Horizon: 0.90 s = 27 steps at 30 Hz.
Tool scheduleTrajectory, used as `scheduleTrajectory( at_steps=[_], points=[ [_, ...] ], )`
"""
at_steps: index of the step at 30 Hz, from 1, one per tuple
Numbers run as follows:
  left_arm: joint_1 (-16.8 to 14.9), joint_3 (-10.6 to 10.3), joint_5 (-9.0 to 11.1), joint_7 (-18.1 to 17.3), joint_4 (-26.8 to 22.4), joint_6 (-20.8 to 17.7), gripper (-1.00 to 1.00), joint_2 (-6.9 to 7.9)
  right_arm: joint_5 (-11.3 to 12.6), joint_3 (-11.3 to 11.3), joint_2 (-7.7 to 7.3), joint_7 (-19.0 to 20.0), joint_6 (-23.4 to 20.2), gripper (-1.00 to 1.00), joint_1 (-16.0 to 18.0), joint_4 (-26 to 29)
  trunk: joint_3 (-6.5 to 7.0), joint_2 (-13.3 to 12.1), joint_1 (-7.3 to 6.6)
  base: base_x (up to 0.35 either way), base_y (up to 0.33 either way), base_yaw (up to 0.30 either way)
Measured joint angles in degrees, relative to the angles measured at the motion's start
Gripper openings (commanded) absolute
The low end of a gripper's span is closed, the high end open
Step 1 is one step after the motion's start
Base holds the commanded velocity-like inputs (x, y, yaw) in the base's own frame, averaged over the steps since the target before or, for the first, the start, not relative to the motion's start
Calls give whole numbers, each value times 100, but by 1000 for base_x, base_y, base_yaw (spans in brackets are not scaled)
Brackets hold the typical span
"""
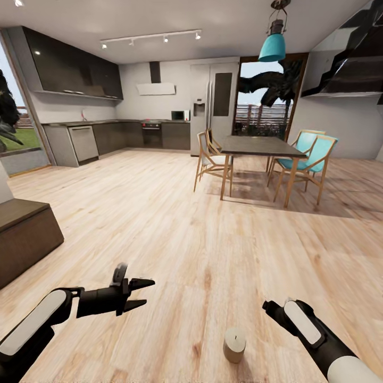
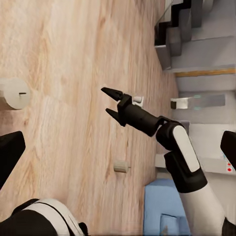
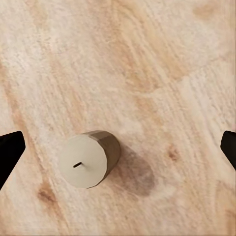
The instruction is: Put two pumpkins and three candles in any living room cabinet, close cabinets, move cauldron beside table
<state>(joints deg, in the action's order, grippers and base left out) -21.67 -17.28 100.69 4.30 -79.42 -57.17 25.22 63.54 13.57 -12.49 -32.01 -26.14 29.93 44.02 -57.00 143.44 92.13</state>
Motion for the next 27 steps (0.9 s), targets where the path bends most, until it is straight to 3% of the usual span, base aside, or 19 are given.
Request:
scheduleTrajectory(
  at_steps=[5, 20, 23, 27],
  points=[
    [113, 3, 6, 0, -340, 0, 100, 55, -12, 4, -10, 265, -2, 100, 0, 0, -111, 7, 13, 0, 0, 0],
    [133, 106, 5, 0, -337, 0, 100, 67, -60, 24, 0, 382, -2, 100, 0, 59, -443, 27, 52, 0, 0, 0],
    [133, 108, 3, 0, -335, 0, 100, 67, -253, 27, 5, 382, -2, 100, 0, 70, -510, 31, 59, 0, 0, 0],
    [133, 109, -9, 0, -329, 0, 100, 67, -684, 21, 19, 384, -6, 100, 0, 71, -599, 36, 70, 0, 0, 0]
  ],
)
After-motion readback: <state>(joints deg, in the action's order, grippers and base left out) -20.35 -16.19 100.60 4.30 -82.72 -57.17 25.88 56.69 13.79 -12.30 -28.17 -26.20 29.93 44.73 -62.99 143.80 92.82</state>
